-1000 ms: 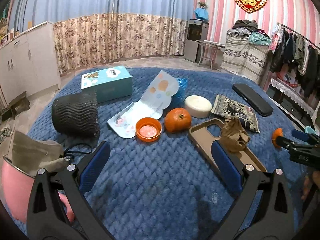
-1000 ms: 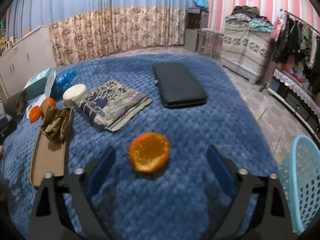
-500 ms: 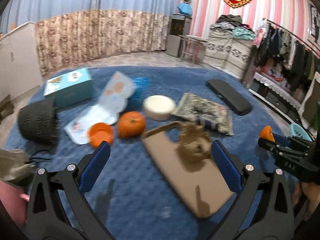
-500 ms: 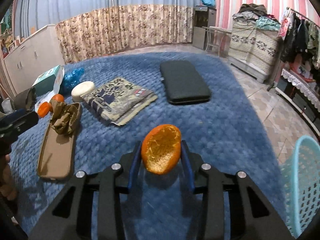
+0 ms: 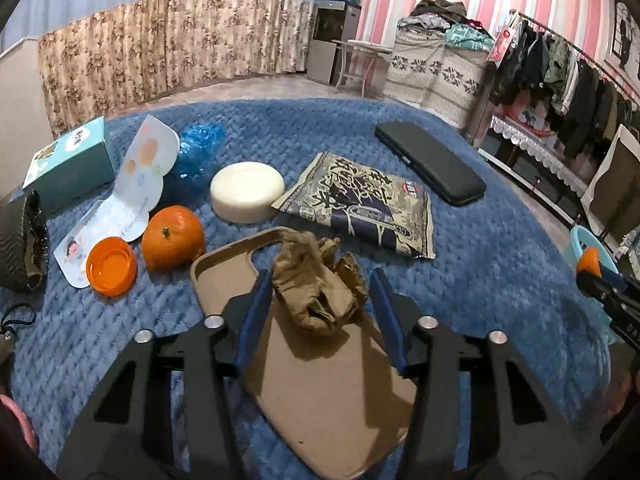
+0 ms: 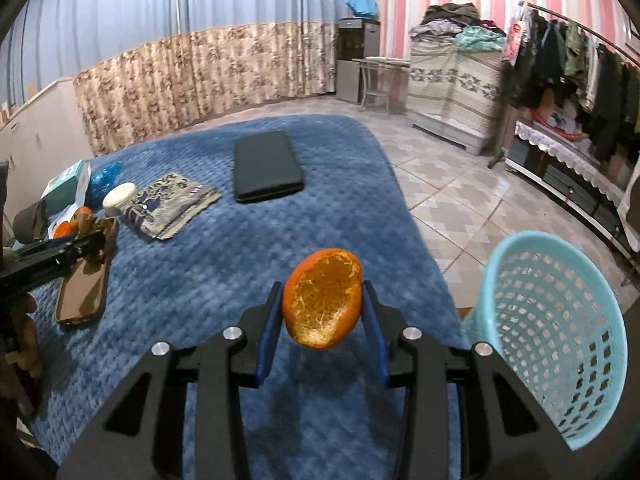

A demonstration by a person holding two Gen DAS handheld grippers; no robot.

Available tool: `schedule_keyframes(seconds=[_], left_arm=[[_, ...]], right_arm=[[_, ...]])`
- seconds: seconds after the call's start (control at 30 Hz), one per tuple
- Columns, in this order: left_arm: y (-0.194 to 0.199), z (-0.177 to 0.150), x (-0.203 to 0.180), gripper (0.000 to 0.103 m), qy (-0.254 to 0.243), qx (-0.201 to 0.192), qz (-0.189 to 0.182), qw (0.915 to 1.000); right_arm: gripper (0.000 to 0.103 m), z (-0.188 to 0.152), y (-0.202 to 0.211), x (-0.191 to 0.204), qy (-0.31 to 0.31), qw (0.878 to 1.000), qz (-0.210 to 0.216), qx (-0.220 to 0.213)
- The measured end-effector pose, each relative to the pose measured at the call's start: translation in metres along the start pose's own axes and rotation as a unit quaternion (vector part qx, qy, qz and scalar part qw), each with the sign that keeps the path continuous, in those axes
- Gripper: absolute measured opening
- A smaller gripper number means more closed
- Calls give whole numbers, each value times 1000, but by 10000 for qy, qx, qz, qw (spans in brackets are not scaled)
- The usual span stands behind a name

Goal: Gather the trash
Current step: 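Grasp the orange peel with the right tool while the left tool grasps another paper scrap, then carry both items over the blue basket and open both tools to drop them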

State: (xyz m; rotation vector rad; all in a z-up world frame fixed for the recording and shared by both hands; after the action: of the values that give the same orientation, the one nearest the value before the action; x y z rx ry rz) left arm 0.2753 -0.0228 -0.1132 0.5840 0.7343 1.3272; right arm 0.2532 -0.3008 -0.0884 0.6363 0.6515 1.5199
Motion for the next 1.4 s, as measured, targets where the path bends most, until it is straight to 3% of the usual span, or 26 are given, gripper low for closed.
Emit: schedule_keyframes(seconds=[0.1,0.17,0.2,0.43,0.73,1.13,1.4], left_arm=[[3,2,-5,34,-68,-51,37,10000],[9,5,-11,34,-132,-125,42,9998],[13,7,-14,25,-159,-166,37,9997],[31,20,-50,26,-479,-448,-46,9978],[44,30,-136,26,-1059,-725,-457,9907],[36,24,-264,26,-1714,-880,-1305,9725],[31,17,-326,26,-2048,-934,-1729,9589]], right_arm=[[39,-4,6,-12,-103,9999,-43,-42],[39,-6,13,-21,-162,9998,-93,-98],[39,-7,15,-24,-183,9997,-119,-125],[39,-12,40,-65,-443,9980,-322,-315],[39,-26,70,-125,-837,9930,-702,-460],[39,-48,99,-202,-1337,9815,-1270,-516],[39,-57,99,-230,-1544,9755,-1474,-525]])
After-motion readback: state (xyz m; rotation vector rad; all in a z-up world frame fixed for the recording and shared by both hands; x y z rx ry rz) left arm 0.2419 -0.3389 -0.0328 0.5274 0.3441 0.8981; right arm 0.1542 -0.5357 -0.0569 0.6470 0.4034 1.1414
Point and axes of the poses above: each gripper's, at about its wrist camera, not at the fingertips, and y roughly against the way its jaws point, x to its left, z to its top, the point moved 4 cm from there along -y, roughly the way its jaws point, and after that the axes turned 6 degrees about x, right-handed, at the moved point
